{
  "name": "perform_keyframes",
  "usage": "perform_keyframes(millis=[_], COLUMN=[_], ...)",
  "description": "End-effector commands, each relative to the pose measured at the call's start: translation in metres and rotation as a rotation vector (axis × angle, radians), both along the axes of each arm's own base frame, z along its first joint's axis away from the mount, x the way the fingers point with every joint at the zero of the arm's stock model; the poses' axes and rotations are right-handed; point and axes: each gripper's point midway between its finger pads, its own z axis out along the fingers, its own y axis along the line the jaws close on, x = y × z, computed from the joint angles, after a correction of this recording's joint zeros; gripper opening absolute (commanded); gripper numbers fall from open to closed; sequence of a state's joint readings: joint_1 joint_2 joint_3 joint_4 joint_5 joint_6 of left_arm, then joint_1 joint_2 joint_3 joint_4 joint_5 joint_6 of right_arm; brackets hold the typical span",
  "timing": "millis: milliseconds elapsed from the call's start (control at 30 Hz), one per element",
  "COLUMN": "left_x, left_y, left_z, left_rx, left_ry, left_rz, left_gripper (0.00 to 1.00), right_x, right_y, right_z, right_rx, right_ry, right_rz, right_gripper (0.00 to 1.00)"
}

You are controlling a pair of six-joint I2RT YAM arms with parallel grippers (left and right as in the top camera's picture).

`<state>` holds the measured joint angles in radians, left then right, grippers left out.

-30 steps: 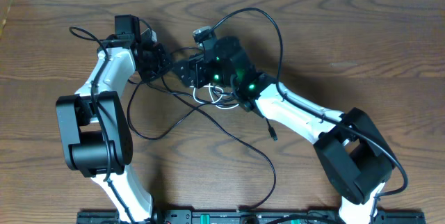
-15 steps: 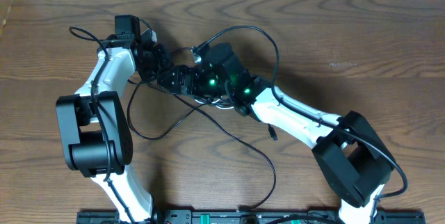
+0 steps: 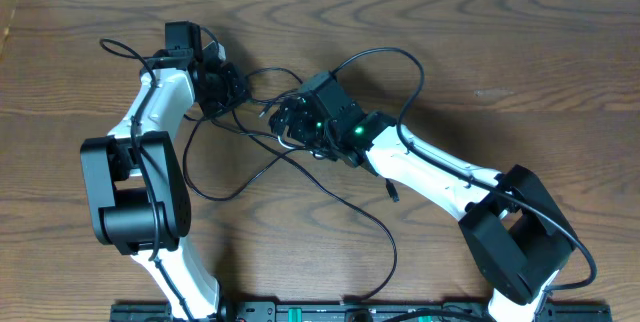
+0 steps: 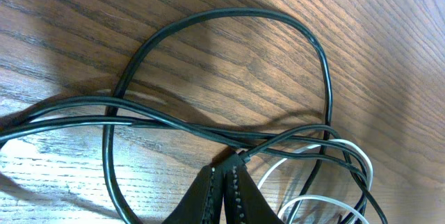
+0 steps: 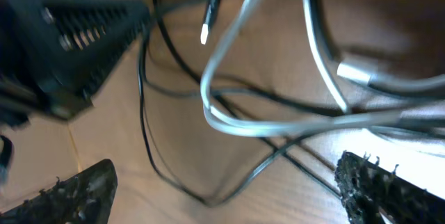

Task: Untangle cables
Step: 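Grasp the white cable loop with the right gripper and drag it down-left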

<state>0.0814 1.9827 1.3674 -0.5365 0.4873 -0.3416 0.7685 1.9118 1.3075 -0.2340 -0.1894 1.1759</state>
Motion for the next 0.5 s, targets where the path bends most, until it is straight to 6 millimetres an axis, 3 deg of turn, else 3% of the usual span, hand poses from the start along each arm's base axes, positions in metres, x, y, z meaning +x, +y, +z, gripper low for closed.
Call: perform_keyframes(millis=[0, 100, 333, 467], left_x=[-0.001, -0.001, -0.001, -0.001], left_y=[0.003, 0.003, 0.003, 0.003], left_z=[-0.003, -0.003, -0.003, -0.003], left_rx=[0.012, 0.012, 0.012, 0.012], left_ry=[0.008, 0.008, 0.009, 0.008], left_rz=[0.006, 0.006, 0.006, 0.006], left_gripper=[0.08, 0.09, 0.09, 0.09], right_x=[0.009, 0.012, 0.008, 0.014], right_y=[-0.002, -0.003, 0.013, 0.009], right_z=[0.007, 0.000, -0.015, -0.027], right_rx=[-0.031, -0.069, -0.047, -0.069], right_ry=[-0.070, -0.099, -0.083, -0.087], right_rz=[-0.054, -0.082, -0.112, -0.160], right_gripper=[0.86, 0.74, 0.68, 0.65])
